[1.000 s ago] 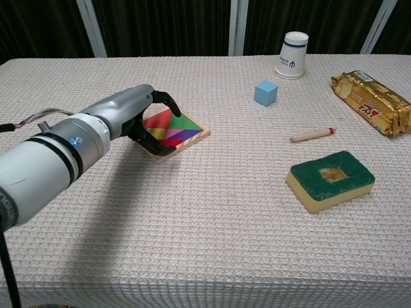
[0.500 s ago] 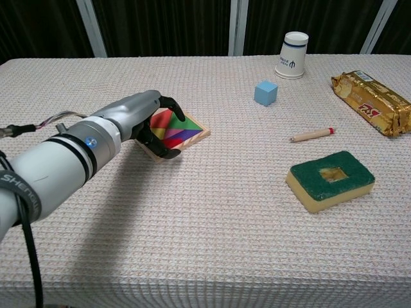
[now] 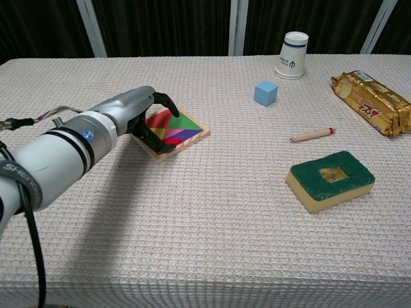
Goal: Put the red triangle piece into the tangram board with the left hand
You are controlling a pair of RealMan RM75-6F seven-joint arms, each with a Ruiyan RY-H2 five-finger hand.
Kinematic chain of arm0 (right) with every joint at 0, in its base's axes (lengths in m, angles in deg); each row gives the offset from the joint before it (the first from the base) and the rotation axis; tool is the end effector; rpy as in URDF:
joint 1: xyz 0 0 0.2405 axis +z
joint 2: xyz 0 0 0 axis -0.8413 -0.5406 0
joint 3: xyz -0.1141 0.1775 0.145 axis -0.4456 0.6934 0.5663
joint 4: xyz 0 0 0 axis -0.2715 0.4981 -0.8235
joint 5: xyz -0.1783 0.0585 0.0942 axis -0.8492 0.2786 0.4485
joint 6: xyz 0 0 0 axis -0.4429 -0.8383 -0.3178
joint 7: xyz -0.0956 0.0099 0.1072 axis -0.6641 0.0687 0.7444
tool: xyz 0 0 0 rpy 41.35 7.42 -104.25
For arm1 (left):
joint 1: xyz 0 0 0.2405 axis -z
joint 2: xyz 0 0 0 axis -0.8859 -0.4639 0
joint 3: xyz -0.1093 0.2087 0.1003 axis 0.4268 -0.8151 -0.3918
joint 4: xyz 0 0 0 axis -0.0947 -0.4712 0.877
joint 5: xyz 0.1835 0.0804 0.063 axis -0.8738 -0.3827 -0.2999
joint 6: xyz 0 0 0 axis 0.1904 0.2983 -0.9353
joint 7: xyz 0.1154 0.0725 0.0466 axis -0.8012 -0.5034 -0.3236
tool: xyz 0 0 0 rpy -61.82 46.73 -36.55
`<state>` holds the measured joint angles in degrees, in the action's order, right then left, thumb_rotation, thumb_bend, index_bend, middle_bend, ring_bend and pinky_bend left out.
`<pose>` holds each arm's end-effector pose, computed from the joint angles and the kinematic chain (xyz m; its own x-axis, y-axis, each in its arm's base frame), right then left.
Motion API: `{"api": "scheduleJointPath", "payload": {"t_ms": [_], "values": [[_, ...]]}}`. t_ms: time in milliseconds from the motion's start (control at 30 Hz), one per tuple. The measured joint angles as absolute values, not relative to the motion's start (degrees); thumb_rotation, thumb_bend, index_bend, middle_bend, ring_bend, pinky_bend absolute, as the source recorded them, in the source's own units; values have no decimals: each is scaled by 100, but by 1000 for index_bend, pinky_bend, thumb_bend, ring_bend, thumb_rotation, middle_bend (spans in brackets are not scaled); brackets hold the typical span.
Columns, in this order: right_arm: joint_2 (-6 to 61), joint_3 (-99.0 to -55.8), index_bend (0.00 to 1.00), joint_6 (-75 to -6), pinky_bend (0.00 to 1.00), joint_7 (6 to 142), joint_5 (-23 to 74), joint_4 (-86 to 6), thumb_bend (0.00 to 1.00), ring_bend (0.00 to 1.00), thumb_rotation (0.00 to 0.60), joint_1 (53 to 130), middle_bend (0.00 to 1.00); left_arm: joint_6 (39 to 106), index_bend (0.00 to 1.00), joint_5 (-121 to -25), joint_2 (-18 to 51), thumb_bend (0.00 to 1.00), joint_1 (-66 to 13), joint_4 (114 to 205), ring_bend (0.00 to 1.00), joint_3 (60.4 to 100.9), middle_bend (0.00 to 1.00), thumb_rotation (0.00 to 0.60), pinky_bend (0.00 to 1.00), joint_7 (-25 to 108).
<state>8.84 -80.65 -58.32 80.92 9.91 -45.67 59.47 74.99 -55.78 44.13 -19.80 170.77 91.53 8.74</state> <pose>-0.3743 -0.1800 0.1981 0.4354 0.0306 0.8997 -0.8858 0.1927 0.4221 -0.0890 0.3133 -0.0926 0.1372 0.3345 0.9324 0.9902 -0.0690 -0.1210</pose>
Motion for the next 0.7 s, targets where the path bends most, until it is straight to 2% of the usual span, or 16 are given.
{"api": "scheduleJointPath", "payload": {"t_ms": [700], "values": [[895, -8055, 0, -5859, 0, 8077, 973, -4562, 341, 0, 600, 5945, 0, 7515, 270, -5505, 4376, 241, -1934, 16947, 0, 9189, 121, 600, 4, 913]]}}
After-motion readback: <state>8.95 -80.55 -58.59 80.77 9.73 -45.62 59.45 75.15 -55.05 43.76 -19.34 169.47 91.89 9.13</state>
